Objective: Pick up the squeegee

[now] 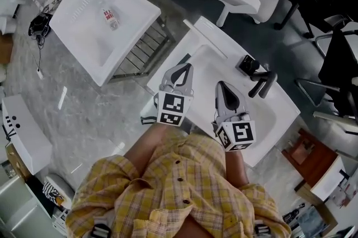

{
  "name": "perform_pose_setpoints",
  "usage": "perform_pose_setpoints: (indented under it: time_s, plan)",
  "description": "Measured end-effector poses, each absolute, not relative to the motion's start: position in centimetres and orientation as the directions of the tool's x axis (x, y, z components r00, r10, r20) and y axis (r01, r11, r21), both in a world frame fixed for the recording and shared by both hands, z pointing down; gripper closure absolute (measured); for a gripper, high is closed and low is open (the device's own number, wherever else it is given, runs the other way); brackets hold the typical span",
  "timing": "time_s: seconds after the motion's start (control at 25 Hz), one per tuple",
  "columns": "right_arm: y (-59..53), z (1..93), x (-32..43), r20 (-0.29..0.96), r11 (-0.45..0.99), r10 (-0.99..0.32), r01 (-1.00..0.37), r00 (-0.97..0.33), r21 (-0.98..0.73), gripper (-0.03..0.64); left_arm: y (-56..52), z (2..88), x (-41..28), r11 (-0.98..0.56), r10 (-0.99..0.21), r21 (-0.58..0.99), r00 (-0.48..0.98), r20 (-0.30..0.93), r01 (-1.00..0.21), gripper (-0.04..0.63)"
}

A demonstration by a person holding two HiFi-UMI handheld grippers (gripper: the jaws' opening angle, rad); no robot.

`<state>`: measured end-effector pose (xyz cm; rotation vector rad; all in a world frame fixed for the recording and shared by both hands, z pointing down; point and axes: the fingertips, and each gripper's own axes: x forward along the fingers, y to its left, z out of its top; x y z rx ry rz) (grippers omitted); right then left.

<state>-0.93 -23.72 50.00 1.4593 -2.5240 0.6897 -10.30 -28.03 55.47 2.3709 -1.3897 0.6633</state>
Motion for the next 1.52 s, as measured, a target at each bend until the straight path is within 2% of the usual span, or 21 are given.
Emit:
perform_pose_setpoints:
  time_s: [0.16,0.6,0.84,1.52]
  plan:
    - [-24.2,51.2,-0.6,0.363,0.394,-0.789,-0.861,-0.496,-0.321,0.623,-29.2,57.3,-9.8,-0.513,-0.699,0.026,0.435,0.568,-0.858,0.6]
    - [-25.3,53.5,0.5,0.416,0.321,-0.798,-0.891,-0.437,-0.32,0.621,-31.8,64.0,-8.9,-0.56,-0.596,0.029,0.428,0.679,-0.828,0.488]
    - [-25.4,54.5,0.3,0.438,0.3,-0.794,-0.898,-0.422,-0.32,0.621,-33.2,66.7,-8.6,-0.581,-0.561,0.023,0.421,0.713,-0.814,0.462]
    - [-24.4,54.8,2.2,0.494,0.218,-0.804,-0.937,-0.332,-0.274,0.619,-36.6,70.8,-7.4,-0.599,-0.501,0.033,0.407,0.764,-0.8,0.47]
